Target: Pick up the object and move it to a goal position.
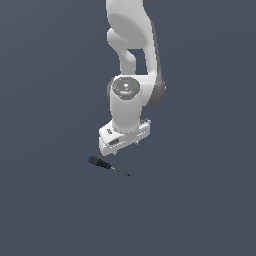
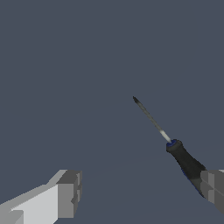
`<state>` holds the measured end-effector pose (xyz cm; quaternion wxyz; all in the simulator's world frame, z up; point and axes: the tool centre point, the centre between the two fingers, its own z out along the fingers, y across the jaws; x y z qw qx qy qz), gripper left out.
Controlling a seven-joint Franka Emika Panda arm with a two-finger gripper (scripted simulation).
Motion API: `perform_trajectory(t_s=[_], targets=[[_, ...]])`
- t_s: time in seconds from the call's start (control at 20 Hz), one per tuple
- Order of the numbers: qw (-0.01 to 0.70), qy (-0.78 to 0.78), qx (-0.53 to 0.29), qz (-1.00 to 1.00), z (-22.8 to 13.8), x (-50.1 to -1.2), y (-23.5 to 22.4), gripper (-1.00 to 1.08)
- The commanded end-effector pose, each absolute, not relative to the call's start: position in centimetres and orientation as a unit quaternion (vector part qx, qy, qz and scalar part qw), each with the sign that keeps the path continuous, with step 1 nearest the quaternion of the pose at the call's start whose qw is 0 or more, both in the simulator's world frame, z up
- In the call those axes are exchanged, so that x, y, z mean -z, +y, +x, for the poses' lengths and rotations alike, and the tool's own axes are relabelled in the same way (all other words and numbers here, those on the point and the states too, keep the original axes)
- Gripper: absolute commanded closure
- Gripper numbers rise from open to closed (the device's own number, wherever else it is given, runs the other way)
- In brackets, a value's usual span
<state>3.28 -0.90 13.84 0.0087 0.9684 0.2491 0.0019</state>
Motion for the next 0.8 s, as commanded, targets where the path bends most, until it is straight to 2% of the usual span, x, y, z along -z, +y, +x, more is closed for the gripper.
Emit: perform_trajectory(t_s=[0.0, 0.75], targets=[[0.009, 0.278, -0.001, 0.961, 3.6, -13.2, -1.6, -0.92], [0.005, 0.44, 0.002, 0.898, 5.5, -9.4, -5.6, -0.92]])
